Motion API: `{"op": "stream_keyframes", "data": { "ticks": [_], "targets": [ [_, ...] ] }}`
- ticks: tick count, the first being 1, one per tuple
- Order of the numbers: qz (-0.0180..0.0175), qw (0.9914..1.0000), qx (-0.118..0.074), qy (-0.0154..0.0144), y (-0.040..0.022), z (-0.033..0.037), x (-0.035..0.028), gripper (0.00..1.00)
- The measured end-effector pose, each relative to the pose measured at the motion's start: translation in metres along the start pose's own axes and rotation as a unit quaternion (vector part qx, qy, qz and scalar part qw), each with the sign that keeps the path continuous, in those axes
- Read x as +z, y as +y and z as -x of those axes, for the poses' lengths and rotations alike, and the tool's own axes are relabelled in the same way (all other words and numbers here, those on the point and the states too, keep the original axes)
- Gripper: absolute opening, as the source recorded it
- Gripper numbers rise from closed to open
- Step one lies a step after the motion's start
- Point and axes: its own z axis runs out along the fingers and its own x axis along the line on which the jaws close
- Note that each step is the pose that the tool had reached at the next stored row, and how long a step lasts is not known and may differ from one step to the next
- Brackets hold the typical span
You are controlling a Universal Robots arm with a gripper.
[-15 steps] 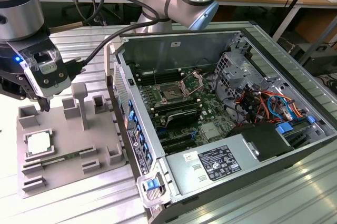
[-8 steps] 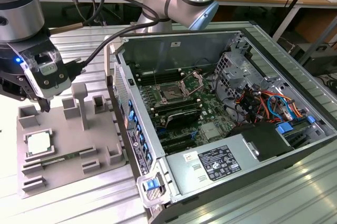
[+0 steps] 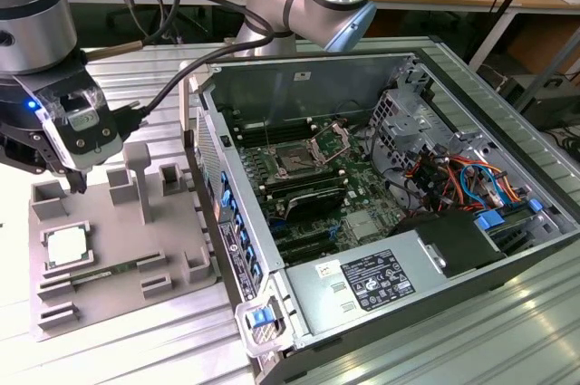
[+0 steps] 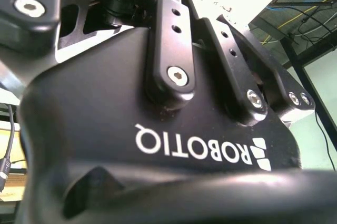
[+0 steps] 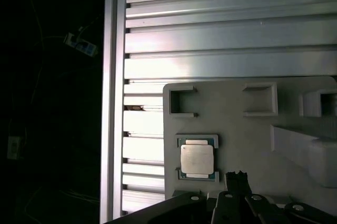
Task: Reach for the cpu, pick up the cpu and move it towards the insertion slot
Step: 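Reach for the cpu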
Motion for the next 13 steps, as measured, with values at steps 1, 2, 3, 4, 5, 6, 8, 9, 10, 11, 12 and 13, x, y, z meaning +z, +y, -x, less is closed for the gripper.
{"op": "stream_keyframes", "data": {
  "ticks": [1, 2, 3, 4, 5, 6, 8, 9, 10, 11, 12, 13],
  "targets": [
    [0.0000, 1.00000, 0.000, 0.0000, 0.0000, 0.0000, 0.0002, 0.11],
    [0.0000, 1.00000, 0.000, 0.0000, 0.0000, 0.0000, 0.0004, 0.11],
    [0.0000, 1.00000, 0.000, 0.0000, 0.0000, 0.0000, 0.0006, 0.11],
    [0.0000, 1.00000, 0.000, 0.0000, 0.0000, 0.0000, 0.0011, 0.11],
    [0.0000, 1.00000, 0.000, 0.0000, 0.0000, 0.0000, 0.0014, 0.11],
    [0.0000, 1.00000, 0.000, 0.0000, -0.0001, 0.0000, 0.0016, 0.11],
    [0.0000, 1.00000, 0.000, 0.0000, -0.0001, 0.0000, 0.0019, 0.11],
    [0.0000, 1.00000, 0.000, 0.0000, -0.0001, 0.0000, 0.0020, 0.11],
    [0.0000, 1.00000, 0.000, 0.0000, -0.0001, 0.0000, 0.0022, 0.11],
    [0.0000, 1.00000, 0.000, 0.0000, -0.0001, 0.0000, 0.0023, 0.11],
    [0.0000, 1.00000, 0.000, 0.0000, -0.0001, 0.0000, 0.0026, 0.11],
    [0.0000, 1.00000, 0.000, 0.0000, -0.0001, 0.0000, 0.0029, 0.11]
  ]
}}
